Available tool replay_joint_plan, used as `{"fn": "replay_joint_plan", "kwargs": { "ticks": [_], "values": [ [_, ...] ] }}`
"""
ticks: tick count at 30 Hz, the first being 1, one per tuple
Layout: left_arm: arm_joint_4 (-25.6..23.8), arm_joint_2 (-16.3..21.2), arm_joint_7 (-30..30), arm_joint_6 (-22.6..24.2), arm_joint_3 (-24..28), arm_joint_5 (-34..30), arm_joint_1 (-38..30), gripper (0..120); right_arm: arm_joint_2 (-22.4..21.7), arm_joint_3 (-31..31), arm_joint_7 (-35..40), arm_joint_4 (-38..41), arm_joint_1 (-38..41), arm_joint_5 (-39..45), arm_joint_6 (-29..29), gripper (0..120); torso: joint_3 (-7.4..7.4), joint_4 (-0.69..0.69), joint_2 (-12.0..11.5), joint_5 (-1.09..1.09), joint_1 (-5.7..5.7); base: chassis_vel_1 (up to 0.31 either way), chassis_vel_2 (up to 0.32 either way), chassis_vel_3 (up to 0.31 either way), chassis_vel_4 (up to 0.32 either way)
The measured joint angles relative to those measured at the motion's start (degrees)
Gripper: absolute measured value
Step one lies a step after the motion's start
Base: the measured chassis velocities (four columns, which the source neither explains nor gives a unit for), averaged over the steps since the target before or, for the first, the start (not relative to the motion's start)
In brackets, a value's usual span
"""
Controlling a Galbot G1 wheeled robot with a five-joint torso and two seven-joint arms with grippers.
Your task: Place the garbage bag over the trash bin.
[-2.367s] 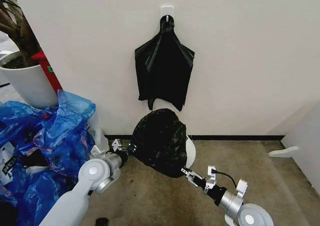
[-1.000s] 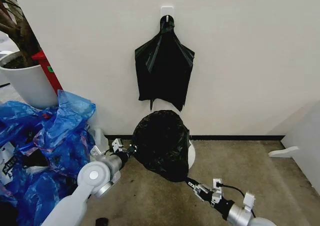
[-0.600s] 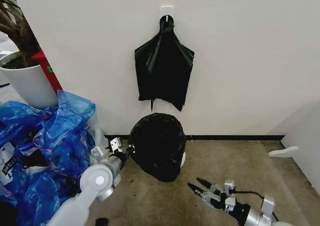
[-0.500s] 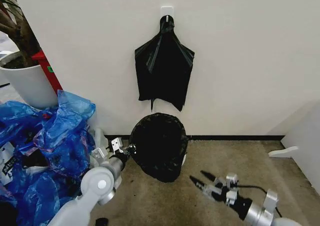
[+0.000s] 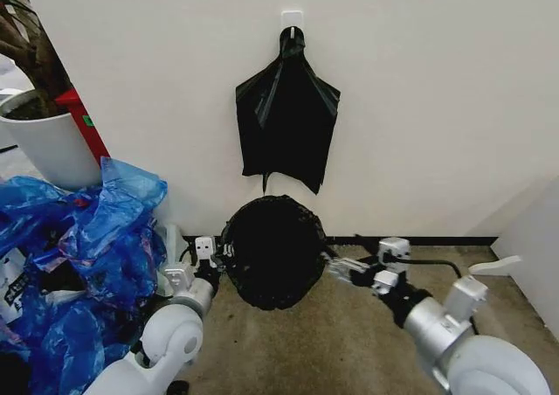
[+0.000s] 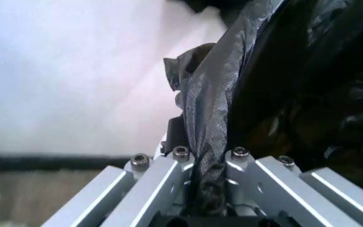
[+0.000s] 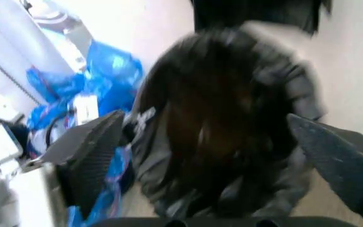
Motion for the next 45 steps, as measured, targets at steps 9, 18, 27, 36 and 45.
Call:
{"fn": "replay_joint_plan", "kwargs": {
  "ticks": [9,18,27,36,45],
  "values": [
    [2.9,-0.2,8.9,-8.8,9.5,14.4,-1.6,1,2.0,-19.3,26.5,-5.3,13.7,4.9,-4.4,57,0.0,-0.01,0.0,0.02,0.0,0.0,0.0,0.0,0.0],
    [3.3,-1.4,10.7,-11.2,10.6,20.0,-1.6,1,4.5,-28.1,37.2,-13.4,17.9,5.2,-3.2,21,-0.01,-0.04,0.0,0.01,0.0,0.0,0.0,0.0,0.0],
    [3.3,-1.9,12.4,-11.7,10.8,22.0,-2.0,1,7.3,-34.3,47.3,-20.2,26.2,14.8,-0.1,0,0.0,-0.02,0.0,0.0,0.0,0.0,0.0,0.0,0.0],
    [0.7,-0.8,13.8,-11.6,10.4,22.8,-0.2,1,10.5,-35.1,49.7,-25.3,30.3,16.2,1.1,0,0.0,-0.03,0.0,0.0,0.0,0.0,0.0,0.0,0.0],
    [-2.0,0.4,14.0,-10.1,10.2,20.2,0.1,1,12.5,-34.5,50.8,-30.0,32.5,16.1,1.8,0,0.0,-0.03,0.0,0.0,0.0,0.0,0.0,0.0,0.0]
  ]
}}
